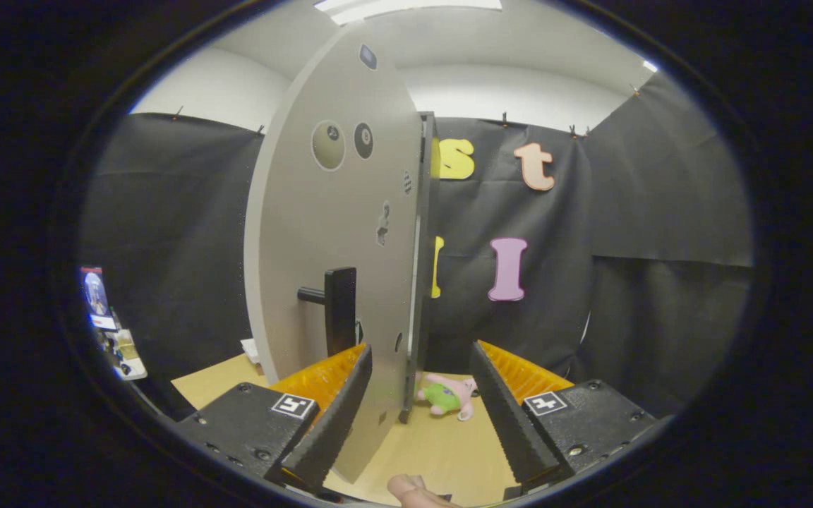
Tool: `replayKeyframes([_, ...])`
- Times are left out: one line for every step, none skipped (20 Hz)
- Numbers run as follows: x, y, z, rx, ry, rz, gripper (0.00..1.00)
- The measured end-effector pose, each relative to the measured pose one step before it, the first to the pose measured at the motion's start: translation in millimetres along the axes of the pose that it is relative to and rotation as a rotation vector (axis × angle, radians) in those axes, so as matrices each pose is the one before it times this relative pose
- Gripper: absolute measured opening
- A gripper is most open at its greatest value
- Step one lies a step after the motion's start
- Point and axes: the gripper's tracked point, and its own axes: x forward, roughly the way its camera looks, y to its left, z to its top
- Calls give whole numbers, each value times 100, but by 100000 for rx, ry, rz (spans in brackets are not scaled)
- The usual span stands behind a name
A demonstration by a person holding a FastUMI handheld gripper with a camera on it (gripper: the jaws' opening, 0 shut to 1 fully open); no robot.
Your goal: Open the shoe cabinet door, grab the shoes and put them into the shoe cabinet, then close the shoe cabinet door.
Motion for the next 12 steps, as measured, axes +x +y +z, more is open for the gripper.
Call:
replayKeyframes([98,754,-6,-70,81,159,93])
replayKeyframes([143,861,-17,-106,117,207,93])
replayKeyframes([217,931,-36,-91,249,246,93])
replayKeyframes([228,856,67,-660,-123,334,93])
replayKeyframes([301,848,121,-839,126,569,93])
replayKeyframes([235,818,57,-248,229,413,93])
replayKeyframes([354,528,11,706,-69,-361,93])
replayKeyframes([444,380,-55,1390,493,-1056,93])
replayKeyframes([462,387,-98,1347,260,-1091,93])
replayKeyframes([494,151,-97,1020,258,-1119,93])
replayKeyframes([460,309,27,757,71,-837,93])
replayKeyframes([548,354,-164,690,358,-393,93])
